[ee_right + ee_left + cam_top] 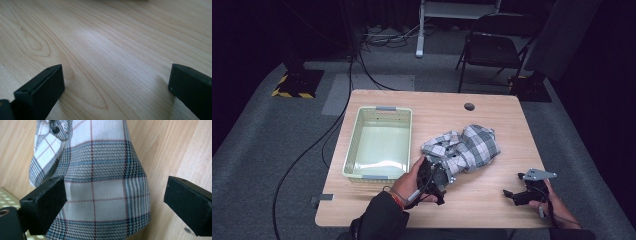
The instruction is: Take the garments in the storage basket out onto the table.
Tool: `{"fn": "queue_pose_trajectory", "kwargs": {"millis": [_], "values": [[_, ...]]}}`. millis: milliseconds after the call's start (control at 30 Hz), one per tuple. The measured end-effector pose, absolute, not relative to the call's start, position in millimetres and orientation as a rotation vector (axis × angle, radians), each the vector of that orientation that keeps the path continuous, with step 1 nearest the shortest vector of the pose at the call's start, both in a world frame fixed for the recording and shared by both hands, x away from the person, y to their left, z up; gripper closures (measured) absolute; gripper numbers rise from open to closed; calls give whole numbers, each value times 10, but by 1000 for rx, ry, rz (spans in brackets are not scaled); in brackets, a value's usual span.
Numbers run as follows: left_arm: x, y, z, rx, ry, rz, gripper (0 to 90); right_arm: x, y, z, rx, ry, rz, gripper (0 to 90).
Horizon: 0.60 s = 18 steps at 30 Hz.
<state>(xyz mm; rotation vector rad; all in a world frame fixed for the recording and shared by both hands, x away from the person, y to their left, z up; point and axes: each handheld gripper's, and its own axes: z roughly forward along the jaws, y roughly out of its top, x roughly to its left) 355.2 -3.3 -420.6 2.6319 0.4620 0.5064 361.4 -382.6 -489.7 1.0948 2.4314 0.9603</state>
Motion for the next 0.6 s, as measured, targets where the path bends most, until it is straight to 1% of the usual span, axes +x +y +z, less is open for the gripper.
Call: {"fn": "queue_pose_trajectory", "kwargs": {"millis": [233, 600], "values": [[3477, 97, -4231, 2629, 477, 500, 42, 3614, -3826, -4897, 1095, 2431, 960, 6], [3331, 249, -4258, 2670, 440, 522, 44, 3614, -3826, -4897, 1095, 2432, 960, 5]]}}
